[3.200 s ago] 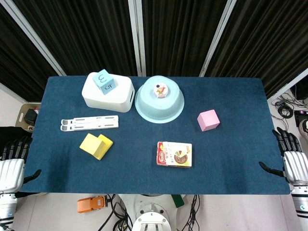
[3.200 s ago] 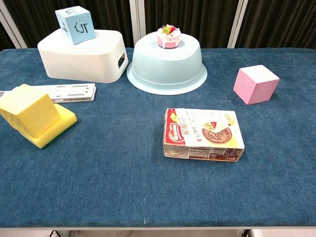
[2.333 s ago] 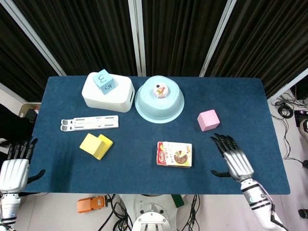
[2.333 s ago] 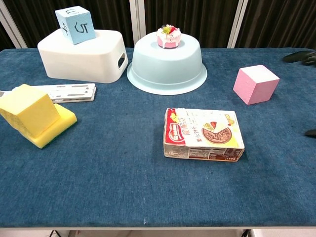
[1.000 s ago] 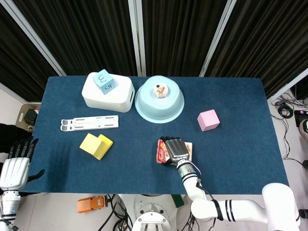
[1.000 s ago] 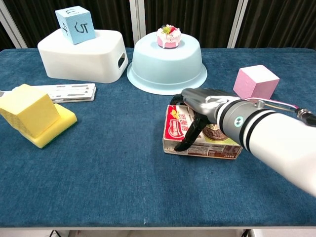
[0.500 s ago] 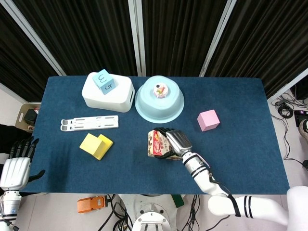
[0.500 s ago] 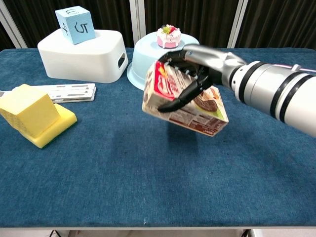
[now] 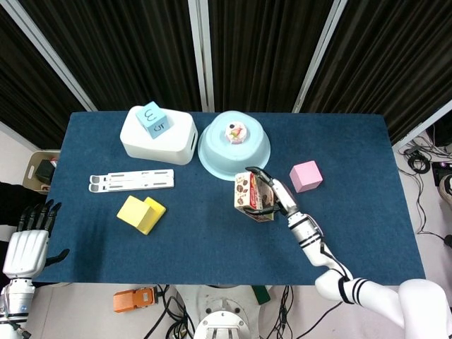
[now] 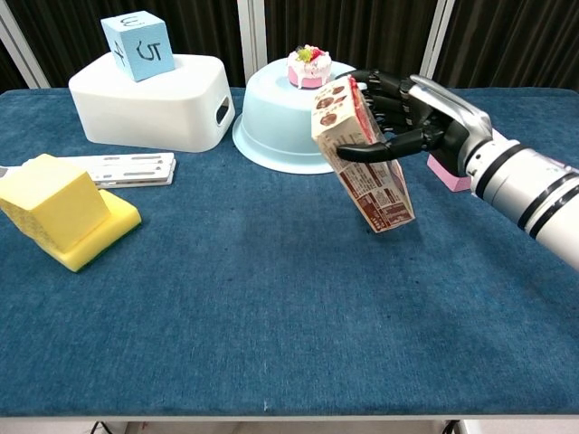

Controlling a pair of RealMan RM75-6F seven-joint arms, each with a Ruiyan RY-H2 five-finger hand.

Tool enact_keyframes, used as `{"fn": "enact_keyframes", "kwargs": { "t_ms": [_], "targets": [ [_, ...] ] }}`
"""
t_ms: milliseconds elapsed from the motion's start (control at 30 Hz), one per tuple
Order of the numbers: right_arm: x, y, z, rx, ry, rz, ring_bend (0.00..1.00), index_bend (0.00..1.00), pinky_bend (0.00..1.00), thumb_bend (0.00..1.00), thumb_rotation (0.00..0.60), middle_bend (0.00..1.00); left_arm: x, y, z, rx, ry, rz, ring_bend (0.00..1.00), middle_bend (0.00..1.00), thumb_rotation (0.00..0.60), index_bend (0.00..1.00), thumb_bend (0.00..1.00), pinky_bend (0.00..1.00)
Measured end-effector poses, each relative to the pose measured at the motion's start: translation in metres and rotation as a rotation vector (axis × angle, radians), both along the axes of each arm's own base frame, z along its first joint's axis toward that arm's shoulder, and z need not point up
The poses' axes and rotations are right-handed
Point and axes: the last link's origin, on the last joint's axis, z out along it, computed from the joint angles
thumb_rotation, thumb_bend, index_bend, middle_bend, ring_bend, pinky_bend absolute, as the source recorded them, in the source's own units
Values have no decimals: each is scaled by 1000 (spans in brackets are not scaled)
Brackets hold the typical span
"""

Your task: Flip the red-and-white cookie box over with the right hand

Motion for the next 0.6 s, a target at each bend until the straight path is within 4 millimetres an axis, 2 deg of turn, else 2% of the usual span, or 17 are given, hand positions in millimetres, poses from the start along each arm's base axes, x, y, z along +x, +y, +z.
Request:
{"fn": "enact_keyframes", "kwargs": {
  "t_ms": [100, 300, 433, 600],
  "targets": [
    [-7, -1, -9, -14, -62, 11, 312, 208, 372, 229, 600, 353, 0, 0, 0, -3, 1, 5, 0, 0, 600, 0, 132, 0],
    [-7, 5, -25, -17, -150, 39, 311, 192, 380, 230, 599, 353, 2, 0, 1, -4, 5, 5, 0, 0, 600, 0, 132, 0],
    [-8, 7, -31, -14, -186, 27, 305, 186, 381, 229, 563, 353, 3, 1, 1, -7, 8, 1, 0, 0, 600, 0, 132, 0],
    [-13, 7, -35, -11, -192, 12, 287, 153, 369, 229, 551, 353, 4, 2, 1, -8, 9, 0, 0, 0, 600, 0, 132, 0]
  ]
}}
